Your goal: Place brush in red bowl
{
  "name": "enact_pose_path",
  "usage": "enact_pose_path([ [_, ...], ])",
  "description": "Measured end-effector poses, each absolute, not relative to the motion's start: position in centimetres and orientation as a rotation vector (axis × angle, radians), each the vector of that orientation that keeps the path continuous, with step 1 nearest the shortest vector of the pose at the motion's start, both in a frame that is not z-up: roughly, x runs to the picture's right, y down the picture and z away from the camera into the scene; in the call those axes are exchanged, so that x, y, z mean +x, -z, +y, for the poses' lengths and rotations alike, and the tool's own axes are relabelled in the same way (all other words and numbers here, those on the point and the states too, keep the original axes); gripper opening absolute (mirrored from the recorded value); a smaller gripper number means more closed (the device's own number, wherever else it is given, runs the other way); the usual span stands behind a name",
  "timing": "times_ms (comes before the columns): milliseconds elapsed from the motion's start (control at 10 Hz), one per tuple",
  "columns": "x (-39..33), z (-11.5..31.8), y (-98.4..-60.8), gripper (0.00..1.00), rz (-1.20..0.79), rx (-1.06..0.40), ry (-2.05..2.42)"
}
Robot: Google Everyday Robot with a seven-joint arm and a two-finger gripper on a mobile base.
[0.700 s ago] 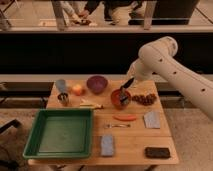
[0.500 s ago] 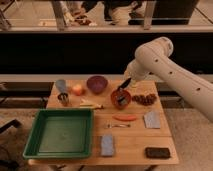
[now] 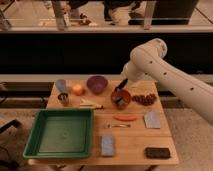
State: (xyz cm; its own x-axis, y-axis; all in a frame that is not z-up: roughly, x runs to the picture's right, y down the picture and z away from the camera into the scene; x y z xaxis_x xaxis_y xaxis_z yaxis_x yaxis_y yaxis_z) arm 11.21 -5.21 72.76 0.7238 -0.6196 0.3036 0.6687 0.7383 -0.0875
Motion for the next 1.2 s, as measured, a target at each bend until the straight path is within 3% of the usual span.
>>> enact_pose_path([
  [1200,9.4,-7.4,-73.4,0.0,-0.173,-0.157,0.788],
])
